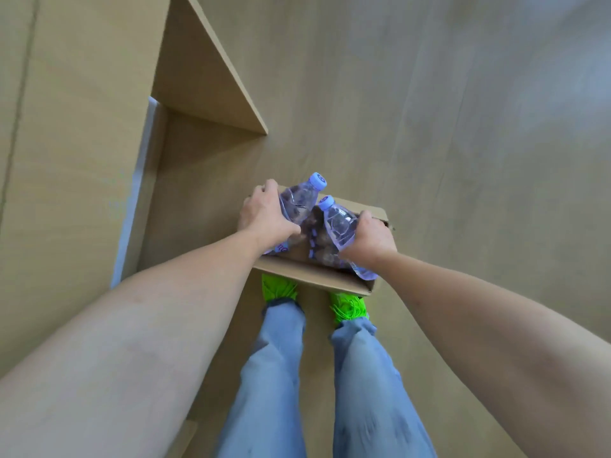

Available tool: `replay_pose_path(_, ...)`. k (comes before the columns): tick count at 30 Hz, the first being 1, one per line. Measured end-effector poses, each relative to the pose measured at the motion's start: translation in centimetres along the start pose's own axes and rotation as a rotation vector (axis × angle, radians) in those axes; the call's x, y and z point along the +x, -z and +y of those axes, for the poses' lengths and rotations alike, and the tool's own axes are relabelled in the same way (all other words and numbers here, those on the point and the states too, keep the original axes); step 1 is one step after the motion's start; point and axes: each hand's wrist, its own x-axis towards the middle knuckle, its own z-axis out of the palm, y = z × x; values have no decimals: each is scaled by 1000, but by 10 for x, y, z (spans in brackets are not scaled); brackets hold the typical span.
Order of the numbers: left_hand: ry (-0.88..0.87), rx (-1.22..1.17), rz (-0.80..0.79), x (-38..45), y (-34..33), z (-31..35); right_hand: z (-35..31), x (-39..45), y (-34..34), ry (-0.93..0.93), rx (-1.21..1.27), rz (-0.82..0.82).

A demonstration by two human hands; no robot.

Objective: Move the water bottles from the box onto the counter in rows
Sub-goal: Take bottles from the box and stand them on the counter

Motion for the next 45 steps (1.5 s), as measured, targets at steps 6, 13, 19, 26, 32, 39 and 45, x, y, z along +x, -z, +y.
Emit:
replay_pose_path(6,-21,-85,130,-69,104,53,-43,-74,100,-6,179,117)
replay_pose_path(13,-31,-249,354,-170,219,89,-127,-176,213,171,310,220)
replay_pose_path(19,16,-408,572,-260,311,73,-205,-275,272,406,333,285)
replay_pose_path(26,70,-463,835,-363,381,4,-290,-380,266,660,255,314)
replay_pose_path(32,188,-498,962,-447,394,-96,-350,-455,197,832,206,264)
replay_pose_path(39,326,-564,1047,-526,374,-217,-409,-522,92,984,156,173)
replay_pose_path(45,346,-598,1070,-572,358,-300,-447,-557,12,1002,17,99)
